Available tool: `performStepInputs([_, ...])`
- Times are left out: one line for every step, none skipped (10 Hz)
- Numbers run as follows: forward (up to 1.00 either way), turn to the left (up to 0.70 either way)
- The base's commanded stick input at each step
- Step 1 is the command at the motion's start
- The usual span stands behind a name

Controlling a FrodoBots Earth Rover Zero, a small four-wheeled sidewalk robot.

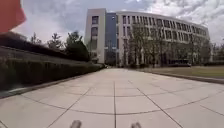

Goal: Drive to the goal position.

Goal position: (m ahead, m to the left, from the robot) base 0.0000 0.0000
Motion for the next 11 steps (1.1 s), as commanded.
performStepInputs([0.08, -0.16])
performStepInputs([0.07, -0.15])
performStepInputs([0.07, -0.15])
performStepInputs([0.08, -0.16])
performStepInputs([0.08, -0.16])
performStepInputs([0.08, -0.16])
performStepInputs([0.08, -0.12])
performStepInputs([0.08, -0.02])
performStepInputs([0.07, 0.02])
performStepInputs([0.08, 0.02])
performStepInputs([0.08, 0.02])
